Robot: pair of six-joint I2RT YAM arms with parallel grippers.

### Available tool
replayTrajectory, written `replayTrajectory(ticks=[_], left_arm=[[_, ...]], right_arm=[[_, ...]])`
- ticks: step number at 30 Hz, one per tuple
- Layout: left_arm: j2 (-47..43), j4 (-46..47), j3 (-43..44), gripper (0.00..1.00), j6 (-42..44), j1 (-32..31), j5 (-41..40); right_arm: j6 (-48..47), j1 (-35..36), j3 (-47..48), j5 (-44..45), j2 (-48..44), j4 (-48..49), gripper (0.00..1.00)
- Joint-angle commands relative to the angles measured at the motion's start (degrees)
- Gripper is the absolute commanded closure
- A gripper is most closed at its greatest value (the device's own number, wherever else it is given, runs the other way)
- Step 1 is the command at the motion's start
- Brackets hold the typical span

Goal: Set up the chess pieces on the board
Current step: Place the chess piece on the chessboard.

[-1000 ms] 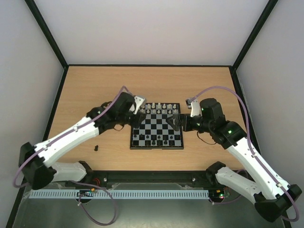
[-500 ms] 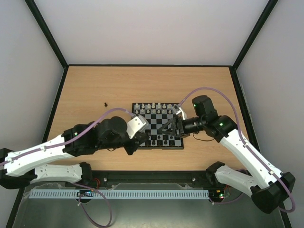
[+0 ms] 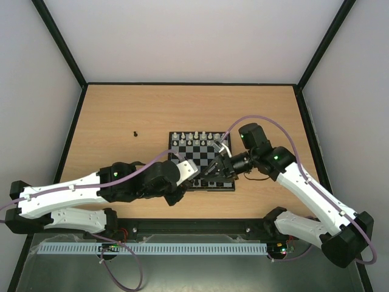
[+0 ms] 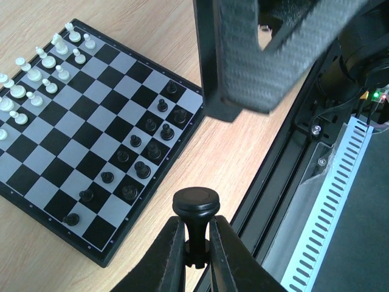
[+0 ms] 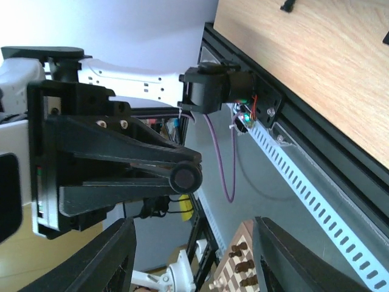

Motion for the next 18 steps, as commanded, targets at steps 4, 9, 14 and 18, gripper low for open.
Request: replayTrajectory(ticks=[4, 9, 14, 18], left_arm=[[0.2, -0.1, 1.6, 0.92, 2.2, -0.5, 0.2], [0.6, 1.1, 1.3, 0.92, 2.8, -0.5, 1.6], [1.4, 2.3, 0.7, 0.92, 3.0, -0.6, 3.1], [2.1, 2.8, 0.3, 0.92, 3.2, -0.7, 4.0]], right_arm=[[-1.9, 2.3, -0.7, -2.0, 2.6, -2.3, 0.47], [-3.2, 3.5, 0.6, -2.0, 4.7, -3.0, 0.52], [-3.7, 4.5, 1.3, -2.0, 5.9, -3.1, 0.53], [-3.7, 4.8, 1.6, -1.9, 6.0, -3.1, 0.56]])
